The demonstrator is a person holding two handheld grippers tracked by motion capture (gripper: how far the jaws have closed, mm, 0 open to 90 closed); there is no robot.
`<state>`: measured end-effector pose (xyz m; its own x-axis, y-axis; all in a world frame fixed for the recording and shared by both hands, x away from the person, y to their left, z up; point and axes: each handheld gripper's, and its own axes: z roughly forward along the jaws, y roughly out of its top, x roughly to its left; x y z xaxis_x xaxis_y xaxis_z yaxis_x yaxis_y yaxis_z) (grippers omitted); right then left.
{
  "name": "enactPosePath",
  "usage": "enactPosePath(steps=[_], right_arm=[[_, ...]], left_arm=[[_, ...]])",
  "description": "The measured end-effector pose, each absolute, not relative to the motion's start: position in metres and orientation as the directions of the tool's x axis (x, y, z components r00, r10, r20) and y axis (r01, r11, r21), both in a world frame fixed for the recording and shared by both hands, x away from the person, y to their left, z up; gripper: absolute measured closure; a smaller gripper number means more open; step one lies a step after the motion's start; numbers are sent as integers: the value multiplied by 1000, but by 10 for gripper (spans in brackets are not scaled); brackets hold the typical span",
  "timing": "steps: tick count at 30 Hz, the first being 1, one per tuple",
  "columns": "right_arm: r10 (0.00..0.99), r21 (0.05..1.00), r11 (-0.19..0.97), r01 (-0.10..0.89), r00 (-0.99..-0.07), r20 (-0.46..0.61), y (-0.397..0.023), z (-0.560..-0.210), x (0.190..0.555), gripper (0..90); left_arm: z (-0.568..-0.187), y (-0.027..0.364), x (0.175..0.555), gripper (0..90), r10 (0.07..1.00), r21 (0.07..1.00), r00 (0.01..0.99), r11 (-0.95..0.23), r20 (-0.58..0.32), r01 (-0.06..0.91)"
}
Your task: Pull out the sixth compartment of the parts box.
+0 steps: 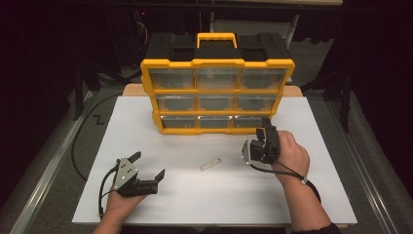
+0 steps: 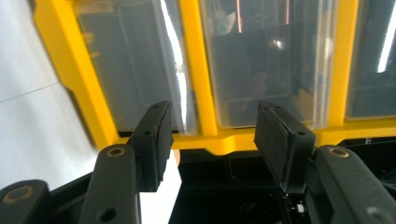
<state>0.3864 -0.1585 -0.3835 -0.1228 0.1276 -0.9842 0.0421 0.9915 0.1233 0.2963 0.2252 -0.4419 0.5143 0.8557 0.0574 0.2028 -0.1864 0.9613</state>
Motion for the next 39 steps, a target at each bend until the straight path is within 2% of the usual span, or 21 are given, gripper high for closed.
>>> enactPosePath(steps=[13, 14, 33, 39], right_arm=[[149, 145, 988, 46, -97, -984, -154, -365, 395, 510], [127, 125, 992, 32, -80, -989, -153, -361, 397, 516], [122, 121, 992, 26, -40, -992, -144, -341, 410, 580], [87, 87, 996, 19, -31, -996, -141, -334, 417, 612]], left_arm=[[-442, 224, 295, 4, 851, 962, 522, -187, 57, 198], [-441, 224, 295, 4, 850, 962, 524, -189, 59, 198], [-442, 225, 296, 4, 846, 962, 530, -191, 59, 197], [-441, 225, 296, 4, 844, 962, 533, -195, 63, 194]])
